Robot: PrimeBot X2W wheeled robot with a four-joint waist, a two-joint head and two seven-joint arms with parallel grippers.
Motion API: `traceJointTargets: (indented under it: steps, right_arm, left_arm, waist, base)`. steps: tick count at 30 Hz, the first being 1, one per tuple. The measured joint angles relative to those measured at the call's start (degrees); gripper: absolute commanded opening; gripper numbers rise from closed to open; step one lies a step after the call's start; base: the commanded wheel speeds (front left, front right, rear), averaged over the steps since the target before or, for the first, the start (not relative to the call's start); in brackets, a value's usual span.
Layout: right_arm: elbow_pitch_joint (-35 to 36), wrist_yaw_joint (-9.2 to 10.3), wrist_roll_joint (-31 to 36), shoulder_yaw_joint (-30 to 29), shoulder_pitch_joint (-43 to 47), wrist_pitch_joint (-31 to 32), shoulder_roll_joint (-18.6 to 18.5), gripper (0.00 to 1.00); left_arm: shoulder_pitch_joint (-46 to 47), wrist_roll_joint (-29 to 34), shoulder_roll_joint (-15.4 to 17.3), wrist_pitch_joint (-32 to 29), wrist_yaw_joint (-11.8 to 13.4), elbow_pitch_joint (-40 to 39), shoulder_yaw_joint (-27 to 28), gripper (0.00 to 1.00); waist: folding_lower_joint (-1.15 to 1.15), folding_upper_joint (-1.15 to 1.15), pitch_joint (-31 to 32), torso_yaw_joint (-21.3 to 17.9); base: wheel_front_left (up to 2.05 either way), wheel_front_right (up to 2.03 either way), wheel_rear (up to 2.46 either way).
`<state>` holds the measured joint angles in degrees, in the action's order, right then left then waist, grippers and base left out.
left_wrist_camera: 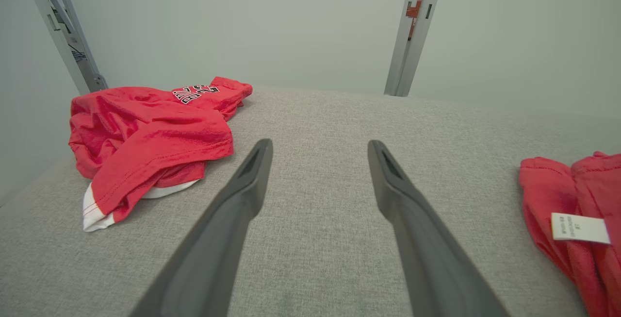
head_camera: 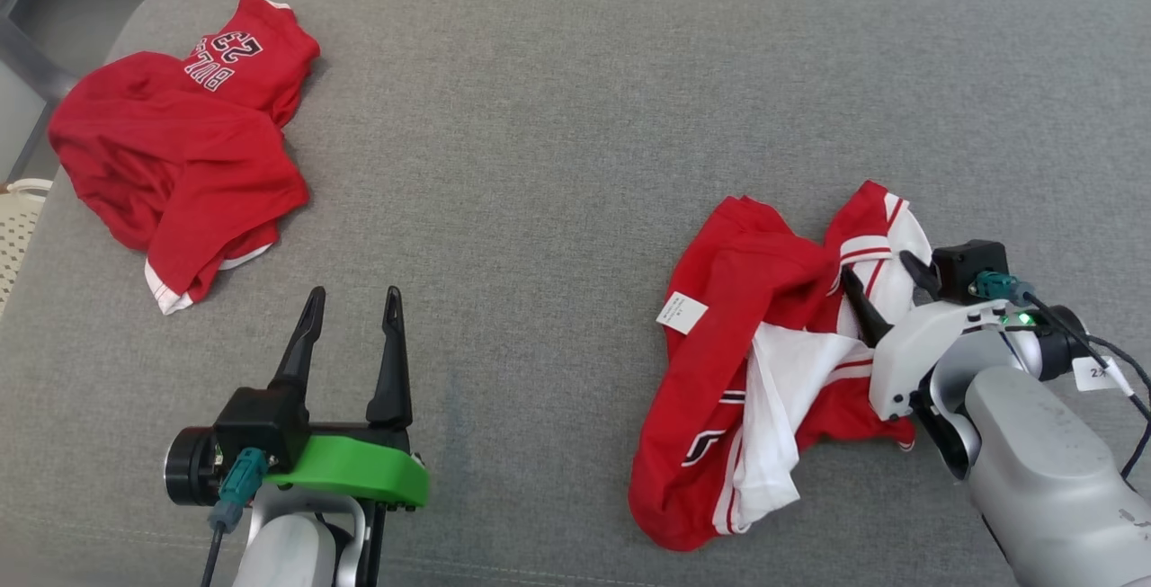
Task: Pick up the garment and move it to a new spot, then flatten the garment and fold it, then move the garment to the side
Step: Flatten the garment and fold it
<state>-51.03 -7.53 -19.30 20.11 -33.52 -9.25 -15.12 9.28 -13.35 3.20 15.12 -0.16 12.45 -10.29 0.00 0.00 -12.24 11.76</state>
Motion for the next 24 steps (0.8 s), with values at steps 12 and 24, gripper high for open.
traceJointTargets:
  steps: [12,24]
  right_arm:
    - [-6.80,-0.08,-4.98,5.02,-3.44,-2.24,-0.86,0.00]
    - [-9.77,-0.02,-3.68,3.24,-11.92,-5.19,-7.11,1.00]
  left_arm:
    - [0.15,-0.18,-0.19,0.00,0.19,0.60,0.34,1.00]
    - [-0.44,-0.58,-0.27,0.01,0.18,0.56,0.44,1.00]
  waist:
    - [0.00,0.00,0.86,0.21]
    - [0.00,0.00,2.50,-0.01]
  base:
    - [0.00,0.00,0.00]
    - [0.00,0.00,0.00]
